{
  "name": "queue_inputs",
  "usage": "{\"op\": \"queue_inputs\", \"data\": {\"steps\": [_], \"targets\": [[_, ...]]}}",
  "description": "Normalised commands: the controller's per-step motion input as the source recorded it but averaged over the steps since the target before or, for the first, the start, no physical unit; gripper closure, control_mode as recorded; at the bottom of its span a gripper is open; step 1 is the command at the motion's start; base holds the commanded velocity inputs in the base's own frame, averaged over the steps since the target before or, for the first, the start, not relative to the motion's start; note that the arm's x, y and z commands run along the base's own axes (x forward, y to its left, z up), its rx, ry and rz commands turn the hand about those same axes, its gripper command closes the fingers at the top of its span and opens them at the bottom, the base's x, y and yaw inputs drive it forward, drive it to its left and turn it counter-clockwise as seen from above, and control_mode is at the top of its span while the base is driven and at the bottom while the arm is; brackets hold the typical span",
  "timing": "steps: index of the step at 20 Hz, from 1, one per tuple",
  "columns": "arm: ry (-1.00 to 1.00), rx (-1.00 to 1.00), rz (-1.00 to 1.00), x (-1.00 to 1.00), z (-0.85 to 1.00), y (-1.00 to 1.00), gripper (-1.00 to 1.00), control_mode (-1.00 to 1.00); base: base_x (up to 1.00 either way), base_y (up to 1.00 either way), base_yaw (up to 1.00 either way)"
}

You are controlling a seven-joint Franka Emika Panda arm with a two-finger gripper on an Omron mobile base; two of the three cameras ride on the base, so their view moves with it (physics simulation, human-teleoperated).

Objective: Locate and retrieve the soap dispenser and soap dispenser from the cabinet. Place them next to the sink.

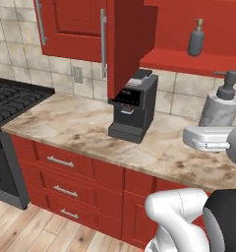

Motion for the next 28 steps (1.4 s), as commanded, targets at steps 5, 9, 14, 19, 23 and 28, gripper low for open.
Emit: {"op": "queue_inputs", "data": {"steps": [5, 9, 14, 19, 23, 28], "targets": [[0.00, 0.00, 0.00, 0.00, 0.00, 0.00, 1.00, 1.00, -0.20, 0.15, 0.46], [0.00, 0.00, 0.00, 0.00, 0.00, 0.00, 1.00, 1.00, -0.21, 0.20, 0.44], [0.00, 0.00, 0.00, 0.00, 0.00, 0.00, 1.00, 1.00, -0.16, 0.19, 0.42], [0.00, 0.00, 0.00, 0.00, 0.00, 0.00, 1.00, 1.00, -0.10, 0.19, 0.39], [0.00, 0.00, 0.00, 0.00, 0.00, 0.00, 1.00, 1.00, -0.07, 0.17, 0.42], [0.00, 0.00, 0.00, 0.00, 0.00, 0.00, 1.00, 1.00, -0.07, 0.14, 0.43]]}}
